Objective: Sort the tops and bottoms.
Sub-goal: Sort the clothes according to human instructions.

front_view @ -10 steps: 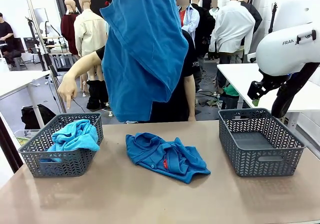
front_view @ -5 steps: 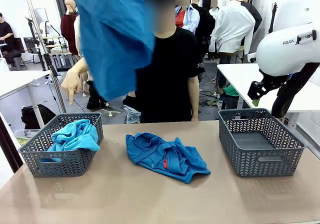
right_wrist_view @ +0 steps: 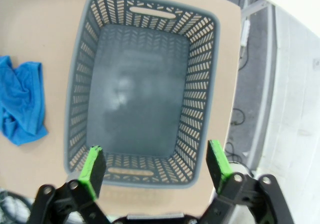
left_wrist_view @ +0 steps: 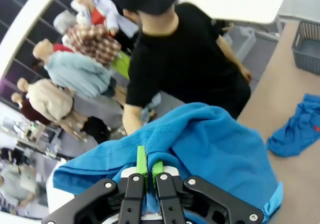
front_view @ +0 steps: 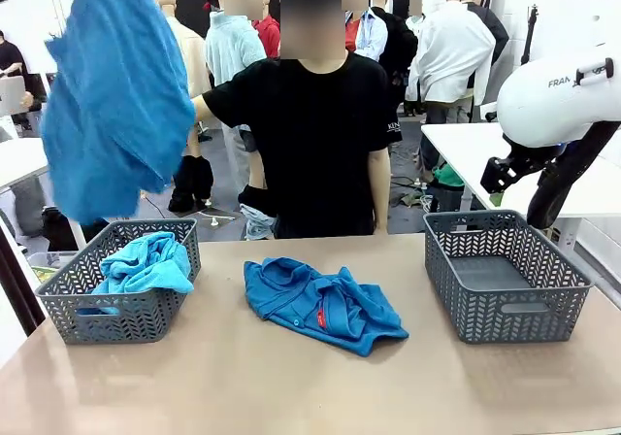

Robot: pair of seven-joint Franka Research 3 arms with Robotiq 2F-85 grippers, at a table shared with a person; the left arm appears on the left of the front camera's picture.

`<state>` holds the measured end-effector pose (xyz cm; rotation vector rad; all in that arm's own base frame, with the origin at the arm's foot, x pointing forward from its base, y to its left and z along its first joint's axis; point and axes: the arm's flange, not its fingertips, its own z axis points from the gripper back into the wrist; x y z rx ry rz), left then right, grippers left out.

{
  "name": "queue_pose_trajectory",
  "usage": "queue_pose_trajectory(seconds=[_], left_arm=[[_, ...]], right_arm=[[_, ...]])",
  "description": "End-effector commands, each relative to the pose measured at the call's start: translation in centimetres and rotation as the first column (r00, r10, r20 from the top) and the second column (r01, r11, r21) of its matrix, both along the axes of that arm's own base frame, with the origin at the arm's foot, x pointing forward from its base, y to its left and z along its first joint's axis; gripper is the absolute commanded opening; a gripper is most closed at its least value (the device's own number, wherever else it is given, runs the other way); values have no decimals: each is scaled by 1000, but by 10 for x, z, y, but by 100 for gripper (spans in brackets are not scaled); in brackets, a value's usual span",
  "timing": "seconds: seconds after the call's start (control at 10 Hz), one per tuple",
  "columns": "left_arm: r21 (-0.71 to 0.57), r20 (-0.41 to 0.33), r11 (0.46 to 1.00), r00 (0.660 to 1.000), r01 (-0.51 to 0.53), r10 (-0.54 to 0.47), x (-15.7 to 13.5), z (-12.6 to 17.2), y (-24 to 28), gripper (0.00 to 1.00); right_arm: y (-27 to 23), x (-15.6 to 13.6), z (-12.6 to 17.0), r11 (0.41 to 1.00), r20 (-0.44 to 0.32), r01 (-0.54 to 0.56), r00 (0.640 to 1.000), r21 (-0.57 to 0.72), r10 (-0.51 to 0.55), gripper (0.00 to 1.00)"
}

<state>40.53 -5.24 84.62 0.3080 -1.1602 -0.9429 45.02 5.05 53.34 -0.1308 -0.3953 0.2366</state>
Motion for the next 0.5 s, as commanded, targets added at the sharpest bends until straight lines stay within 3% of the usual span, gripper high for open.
queue_pose_trajectory(seconds=[0.0, 0.2, 0.4], left_arm=[[-59, -54, 992, 992, -113, 110, -12, -34, 16, 0], [-21, -118, 990, 984, -140, 136, -6, -68, 28, 0], [-13, -136, 991, 982, -134, 131, -4, -81, 35, 0]], right_arm=[[1, 2, 2, 1000, -4, 16, 1000, -16, -16, 100], [1, 2, 2, 1000, -4, 16, 1000, -16, -16, 100], [1, 2, 2, 1000, -4, 16, 1000, -16, -16, 100]])
